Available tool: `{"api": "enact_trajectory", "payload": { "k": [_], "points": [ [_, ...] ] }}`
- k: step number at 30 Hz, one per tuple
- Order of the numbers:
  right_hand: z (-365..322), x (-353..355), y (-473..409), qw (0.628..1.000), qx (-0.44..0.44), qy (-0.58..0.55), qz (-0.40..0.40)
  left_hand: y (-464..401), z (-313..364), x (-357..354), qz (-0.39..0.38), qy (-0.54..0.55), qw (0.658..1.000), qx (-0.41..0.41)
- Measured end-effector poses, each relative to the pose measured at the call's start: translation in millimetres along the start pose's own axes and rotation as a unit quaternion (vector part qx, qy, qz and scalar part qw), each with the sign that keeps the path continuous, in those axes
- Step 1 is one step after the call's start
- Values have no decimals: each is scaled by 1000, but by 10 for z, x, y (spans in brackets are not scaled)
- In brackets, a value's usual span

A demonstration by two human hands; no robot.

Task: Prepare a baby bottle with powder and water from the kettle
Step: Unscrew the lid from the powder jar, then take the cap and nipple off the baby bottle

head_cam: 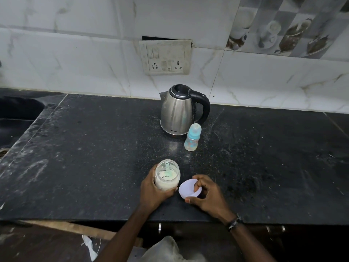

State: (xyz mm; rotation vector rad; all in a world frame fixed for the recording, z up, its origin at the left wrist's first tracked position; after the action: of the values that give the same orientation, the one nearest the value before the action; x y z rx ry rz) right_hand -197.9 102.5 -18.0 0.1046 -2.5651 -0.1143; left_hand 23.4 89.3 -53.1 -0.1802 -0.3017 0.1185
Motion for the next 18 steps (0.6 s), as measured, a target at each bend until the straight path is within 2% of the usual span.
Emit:
{"api": "enact_trajectory", "payload": {
  "k": [8,14,16,18],
  "points": [
    [201,-348,129,993,71,91,-3,8,-28,2,-11,-9,1000,25],
    [170,-345,120,988,75,118,-58,25,-6,-7,-8,-2,1000,22],
    [32,-223,51,993,79,85,-34,24,-18,-7,-7,-3,1000,23],
    [-148,-13,-111,993,89,62,45,26,-22,-5,-9,-6,1000,24]
  ]
}}
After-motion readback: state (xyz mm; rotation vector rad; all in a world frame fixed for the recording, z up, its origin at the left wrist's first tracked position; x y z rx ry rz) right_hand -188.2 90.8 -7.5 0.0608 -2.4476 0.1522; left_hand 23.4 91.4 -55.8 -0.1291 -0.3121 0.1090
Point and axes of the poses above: each hand's wrist, its own y-axis away from the middle knuckle, its own x-axis out of the back of the hand, z = x × y, the point moved 5 cm from there along -y, towards the middle knuckle, and after that the axes turned 8 degrees about -x, right-handed, at the moved point
